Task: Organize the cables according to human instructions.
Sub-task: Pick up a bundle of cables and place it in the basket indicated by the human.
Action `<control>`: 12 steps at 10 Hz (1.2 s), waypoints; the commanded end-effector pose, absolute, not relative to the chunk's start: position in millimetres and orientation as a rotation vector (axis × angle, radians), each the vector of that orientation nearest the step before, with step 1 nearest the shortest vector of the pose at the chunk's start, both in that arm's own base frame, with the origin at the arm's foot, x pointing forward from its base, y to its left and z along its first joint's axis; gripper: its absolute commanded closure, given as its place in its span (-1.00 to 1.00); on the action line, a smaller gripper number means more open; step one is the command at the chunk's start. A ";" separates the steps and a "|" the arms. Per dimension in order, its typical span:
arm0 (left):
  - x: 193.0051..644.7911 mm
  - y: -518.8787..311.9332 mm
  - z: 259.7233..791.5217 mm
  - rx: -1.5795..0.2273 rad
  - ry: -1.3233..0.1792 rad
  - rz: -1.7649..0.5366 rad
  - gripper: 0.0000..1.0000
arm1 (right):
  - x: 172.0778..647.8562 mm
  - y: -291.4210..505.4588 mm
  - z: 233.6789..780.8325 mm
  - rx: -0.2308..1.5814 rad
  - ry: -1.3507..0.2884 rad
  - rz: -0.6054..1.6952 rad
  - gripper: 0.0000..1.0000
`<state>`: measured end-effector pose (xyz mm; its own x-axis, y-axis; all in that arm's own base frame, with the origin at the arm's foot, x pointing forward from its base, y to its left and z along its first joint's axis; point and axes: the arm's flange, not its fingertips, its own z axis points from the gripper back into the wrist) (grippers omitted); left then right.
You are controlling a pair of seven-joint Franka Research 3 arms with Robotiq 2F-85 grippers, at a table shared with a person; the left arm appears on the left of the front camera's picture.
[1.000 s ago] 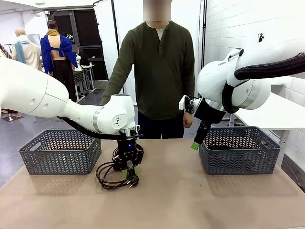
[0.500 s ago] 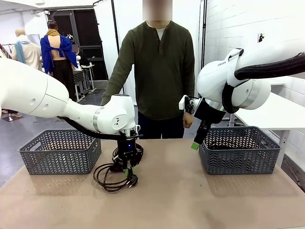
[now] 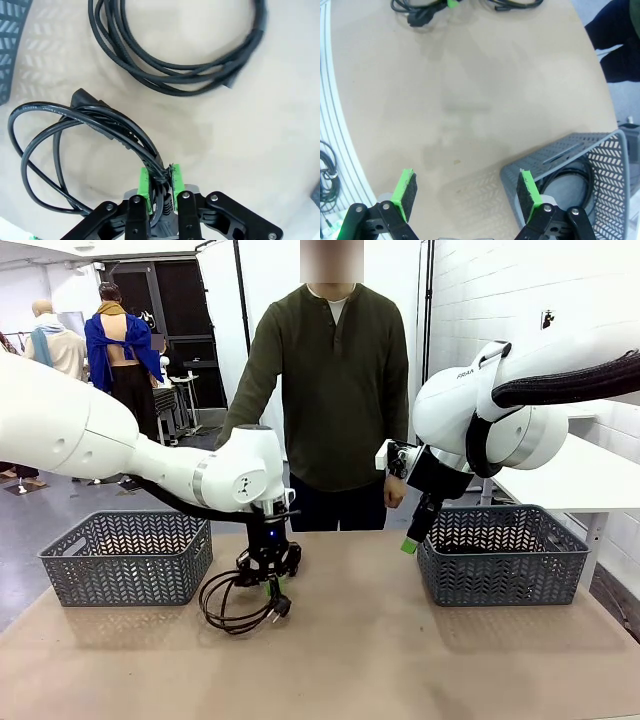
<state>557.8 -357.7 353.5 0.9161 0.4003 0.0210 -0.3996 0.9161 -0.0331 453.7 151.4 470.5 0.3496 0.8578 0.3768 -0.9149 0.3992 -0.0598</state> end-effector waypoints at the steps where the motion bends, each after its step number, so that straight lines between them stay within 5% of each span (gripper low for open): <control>1: 540.1 -364.3 385.1 -0.009 -0.024 0.410 1.00 | 453.9 151.1 469.5 0.171 -0.382 1.152 -1.00; 7: 528.1 -380.8 474.6 0.107 0.027 0.113 1.00 | 453.9 151.1 469.5 0.171 -0.382 1.152 -1.00; 12: 521.9 -309.8 527.5 0.105 -0.051 -0.003 1.00 | 453.9 151.1 469.5 0.171 -0.382 1.152 -1.00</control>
<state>535.4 -329.8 528.9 0.9994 0.0159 0.0301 -0.0188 0.9946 0.1018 453.8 151.1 470.7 0.3499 0.8576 0.3769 -0.9147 0.3996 -0.0602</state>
